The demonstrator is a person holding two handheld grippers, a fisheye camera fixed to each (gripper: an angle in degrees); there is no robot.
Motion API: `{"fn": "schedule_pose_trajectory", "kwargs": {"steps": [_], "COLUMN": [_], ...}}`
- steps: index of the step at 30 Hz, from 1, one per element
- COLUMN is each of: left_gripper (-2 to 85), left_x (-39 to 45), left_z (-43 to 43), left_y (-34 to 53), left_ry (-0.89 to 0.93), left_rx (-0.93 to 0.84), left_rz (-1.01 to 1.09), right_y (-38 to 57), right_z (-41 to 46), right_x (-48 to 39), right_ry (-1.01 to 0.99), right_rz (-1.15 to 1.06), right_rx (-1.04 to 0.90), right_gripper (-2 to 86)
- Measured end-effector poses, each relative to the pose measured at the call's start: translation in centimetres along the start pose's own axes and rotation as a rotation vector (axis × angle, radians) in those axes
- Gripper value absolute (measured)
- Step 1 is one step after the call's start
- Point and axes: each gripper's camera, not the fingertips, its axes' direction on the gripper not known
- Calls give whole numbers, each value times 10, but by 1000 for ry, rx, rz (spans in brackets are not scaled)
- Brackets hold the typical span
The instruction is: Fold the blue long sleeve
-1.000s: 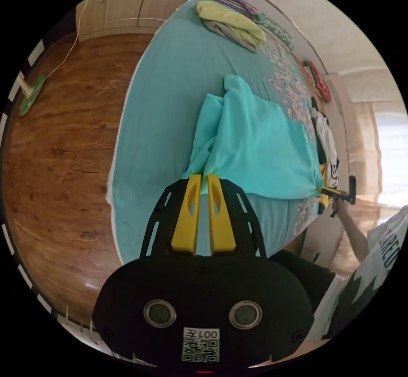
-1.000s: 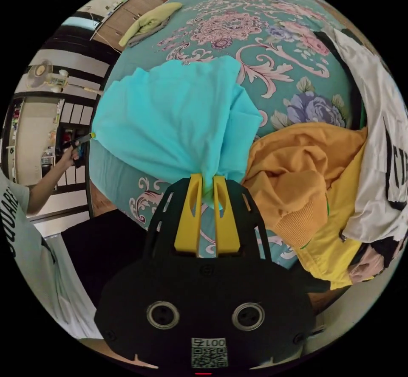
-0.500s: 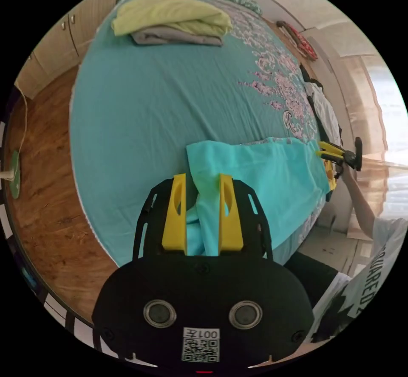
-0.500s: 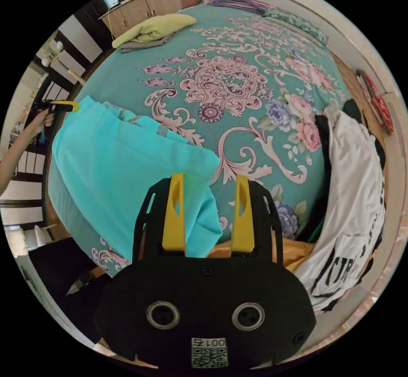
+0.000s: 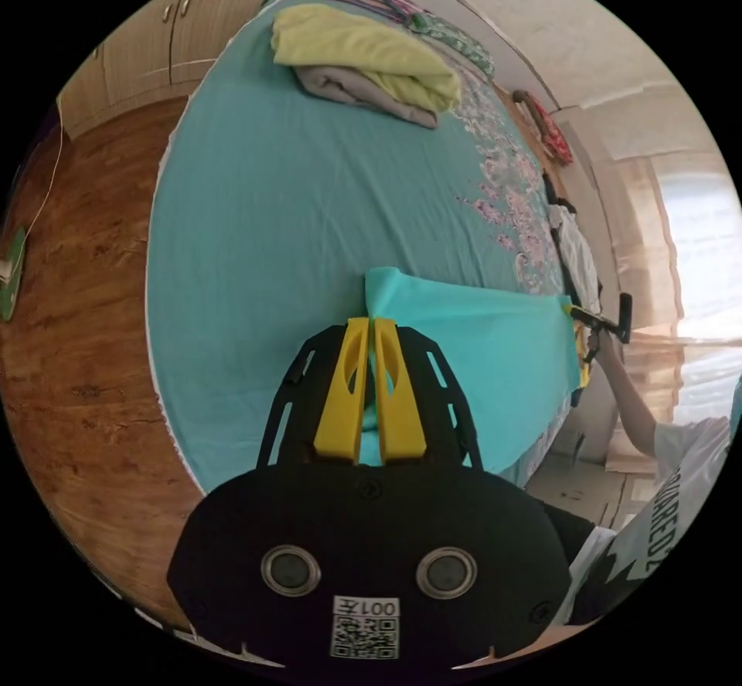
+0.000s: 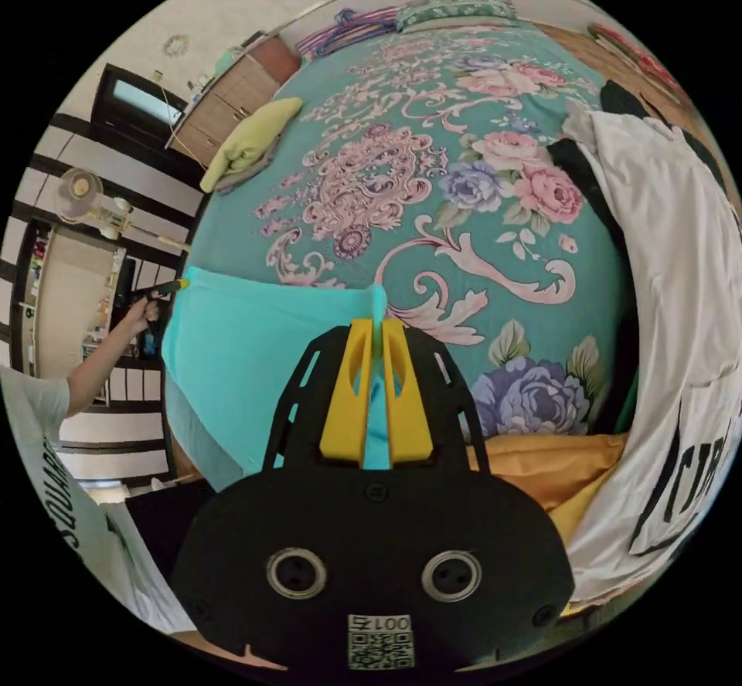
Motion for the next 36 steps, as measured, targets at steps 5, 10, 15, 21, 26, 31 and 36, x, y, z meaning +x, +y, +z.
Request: {"fn": "schedule_pose_trajectory", "kwargs": {"steps": [5, 10, 15, 21, 26, 31, 36], "left_gripper": [25, 26, 44, 84, 101, 57, 14], "left_x": [25, 108, 217, 377, 455, 466, 439], "left_z": [42, 56, 117, 266, 381, 427, 396], "left_y": [19, 56, 107, 173, 194, 196, 190], "left_ry": [-63, -765, -598, -251, -453, -521, -271], "left_rx": [70, 49, 32, -38, -71, -112, 13], "left_rz": [-30, 177, 503, 986, 1148, 1051, 761], "right_y": [-10, 14, 26, -11, -26, 0, 46], "right_z": [16, -15, -42, -38, -40, -81, -110], "right_x": [-47, -110, -98, -61, -34, -6, 24], "right_ry": [210, 750, 660, 330, 378, 277, 167], "right_rz": [-151, -409, -411, -477, -506, -437, -323], "right_rx": [-55, -30, -55, -90, -165, -90, -80], "right_gripper": [19, 26, 75, 138, 138, 134, 136]}}
